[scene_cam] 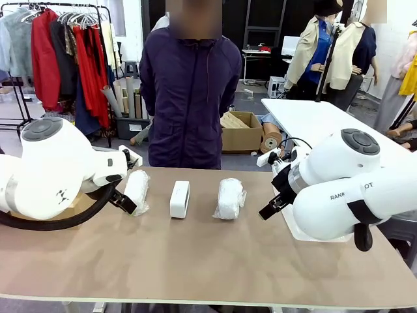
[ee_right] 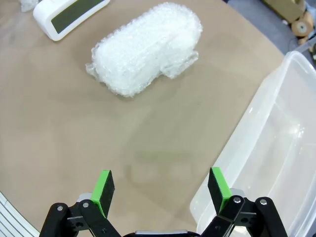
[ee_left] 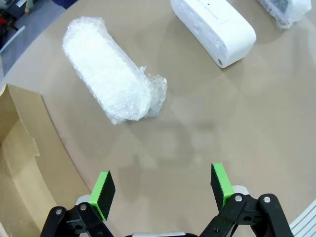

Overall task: Separate and place wrapped and unwrapped clocks.
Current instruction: Pick up the Digital clock indicated by the person.

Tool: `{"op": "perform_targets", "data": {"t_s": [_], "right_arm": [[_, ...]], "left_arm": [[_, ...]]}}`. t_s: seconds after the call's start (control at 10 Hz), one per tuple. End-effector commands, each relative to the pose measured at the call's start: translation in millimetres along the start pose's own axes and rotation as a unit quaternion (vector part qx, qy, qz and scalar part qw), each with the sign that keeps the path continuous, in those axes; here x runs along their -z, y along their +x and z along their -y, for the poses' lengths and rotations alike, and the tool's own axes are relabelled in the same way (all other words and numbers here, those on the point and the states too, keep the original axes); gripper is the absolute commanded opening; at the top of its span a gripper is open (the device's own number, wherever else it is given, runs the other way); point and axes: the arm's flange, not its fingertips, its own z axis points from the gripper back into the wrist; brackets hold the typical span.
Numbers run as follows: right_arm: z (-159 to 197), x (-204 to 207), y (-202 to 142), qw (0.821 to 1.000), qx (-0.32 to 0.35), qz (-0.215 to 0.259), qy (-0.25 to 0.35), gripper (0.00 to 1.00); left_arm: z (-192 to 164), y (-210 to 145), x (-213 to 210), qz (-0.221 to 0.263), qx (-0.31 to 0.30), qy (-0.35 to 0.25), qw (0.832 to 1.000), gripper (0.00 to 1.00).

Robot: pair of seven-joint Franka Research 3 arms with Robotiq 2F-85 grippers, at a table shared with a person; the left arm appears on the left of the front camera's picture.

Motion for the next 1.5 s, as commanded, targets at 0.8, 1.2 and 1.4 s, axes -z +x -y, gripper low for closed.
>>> {"op": "perform_targets", "data": {"t_s": [0.8,1.2,1.4], "right_arm": [[-5,-1,0,1.000,-0.018,0.002,0.022,1.00],[-18,-20,9,0.993,-0.077,-0.004,0.085,1.00],[-15,-30,19,0.986,-0.100,-0.007,0.130,1.00]], "left_arm": [[-1,1,-6,-0.016,0.018,-0.016,1.000,1.00],[3,21,-40,-0.032,0.088,-0.079,0.992,1.00],[-9,28,-55,-0.018,0.143,-0.097,0.985,1.00]]}}
